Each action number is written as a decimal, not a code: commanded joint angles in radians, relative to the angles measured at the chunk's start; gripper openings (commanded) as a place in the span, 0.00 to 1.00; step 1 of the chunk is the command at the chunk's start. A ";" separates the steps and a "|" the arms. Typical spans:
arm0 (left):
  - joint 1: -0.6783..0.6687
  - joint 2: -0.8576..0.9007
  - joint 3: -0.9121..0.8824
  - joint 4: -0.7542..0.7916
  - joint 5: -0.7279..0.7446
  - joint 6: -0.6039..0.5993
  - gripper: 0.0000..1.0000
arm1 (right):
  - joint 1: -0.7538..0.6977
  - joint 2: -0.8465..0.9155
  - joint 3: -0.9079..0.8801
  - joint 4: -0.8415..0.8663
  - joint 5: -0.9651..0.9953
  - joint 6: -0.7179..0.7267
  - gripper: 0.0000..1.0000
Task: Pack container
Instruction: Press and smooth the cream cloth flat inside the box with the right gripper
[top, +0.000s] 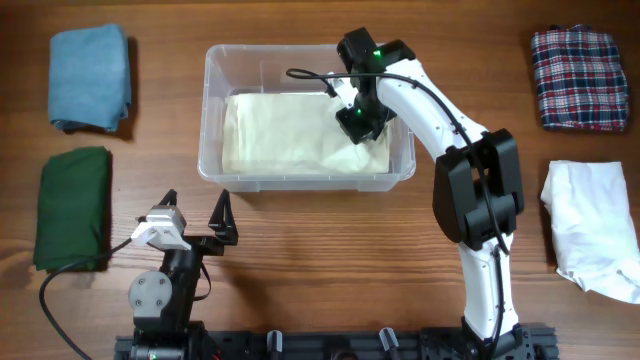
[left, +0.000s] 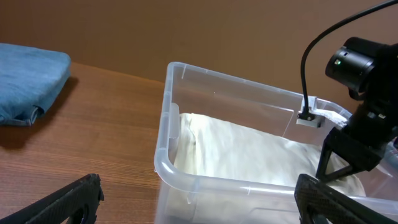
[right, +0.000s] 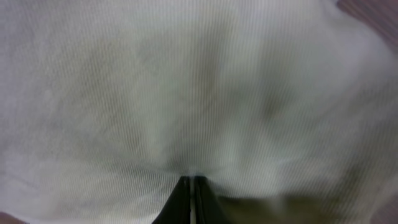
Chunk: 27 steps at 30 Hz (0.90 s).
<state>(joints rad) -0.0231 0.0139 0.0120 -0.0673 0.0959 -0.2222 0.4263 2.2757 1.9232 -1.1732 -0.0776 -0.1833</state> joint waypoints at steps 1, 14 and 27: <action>0.008 -0.006 -0.006 -0.001 0.004 0.006 1.00 | 0.004 0.008 0.093 -0.023 0.011 0.007 0.04; 0.008 -0.006 -0.006 -0.001 0.004 0.006 1.00 | 0.025 -0.005 0.182 0.072 -0.132 0.000 0.04; 0.008 -0.006 -0.006 -0.001 0.004 0.005 1.00 | 0.082 0.109 0.175 0.111 -0.134 -0.006 0.04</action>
<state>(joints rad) -0.0231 0.0139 0.0120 -0.0673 0.0959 -0.2222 0.4980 2.3272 2.0972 -1.0672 -0.1909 -0.1841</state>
